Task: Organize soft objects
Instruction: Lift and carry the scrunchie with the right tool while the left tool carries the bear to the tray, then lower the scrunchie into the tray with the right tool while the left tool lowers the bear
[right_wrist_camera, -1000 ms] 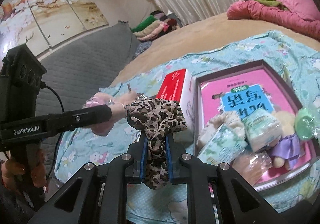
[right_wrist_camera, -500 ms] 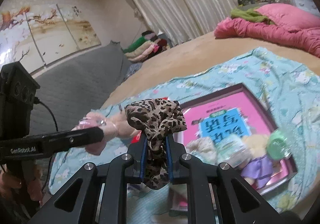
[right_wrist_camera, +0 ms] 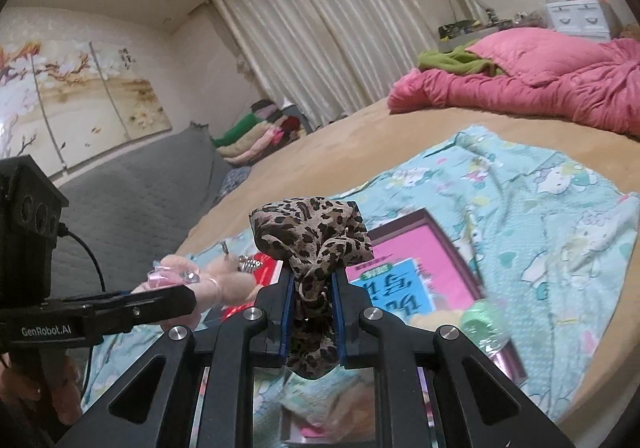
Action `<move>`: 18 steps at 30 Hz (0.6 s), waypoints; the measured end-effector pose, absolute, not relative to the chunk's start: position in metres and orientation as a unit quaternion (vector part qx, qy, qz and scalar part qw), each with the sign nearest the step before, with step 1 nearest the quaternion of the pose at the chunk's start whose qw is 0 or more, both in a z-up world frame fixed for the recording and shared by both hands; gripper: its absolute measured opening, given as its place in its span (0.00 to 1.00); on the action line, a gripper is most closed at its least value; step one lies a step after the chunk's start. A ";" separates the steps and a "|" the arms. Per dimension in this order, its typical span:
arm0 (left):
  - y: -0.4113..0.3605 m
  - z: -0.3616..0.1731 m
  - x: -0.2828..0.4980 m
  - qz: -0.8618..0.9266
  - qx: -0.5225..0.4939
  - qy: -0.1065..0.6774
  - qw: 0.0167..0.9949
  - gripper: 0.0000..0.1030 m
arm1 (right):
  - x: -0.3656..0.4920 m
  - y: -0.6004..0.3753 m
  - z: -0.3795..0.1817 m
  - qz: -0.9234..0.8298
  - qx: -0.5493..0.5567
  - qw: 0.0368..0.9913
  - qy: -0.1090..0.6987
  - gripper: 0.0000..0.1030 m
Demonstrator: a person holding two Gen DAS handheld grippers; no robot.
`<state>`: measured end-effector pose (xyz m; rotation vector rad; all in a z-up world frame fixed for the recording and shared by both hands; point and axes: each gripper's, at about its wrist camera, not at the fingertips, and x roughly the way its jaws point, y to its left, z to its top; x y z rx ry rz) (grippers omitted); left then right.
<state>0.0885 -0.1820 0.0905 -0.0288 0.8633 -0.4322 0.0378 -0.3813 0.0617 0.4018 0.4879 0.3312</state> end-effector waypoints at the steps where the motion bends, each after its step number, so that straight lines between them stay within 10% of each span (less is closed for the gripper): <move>1: -0.184 0.089 0.089 -0.208 -0.013 0.416 0.885 0.43 | 0.037 -0.384 0.062 0.158 0.198 0.938 0.236 0.16; 18: -0.216 0.061 0.106 -0.200 0.004 0.420 0.885 0.43 | 0.041 -0.417 0.062 0.122 0.211 0.943 0.226 0.16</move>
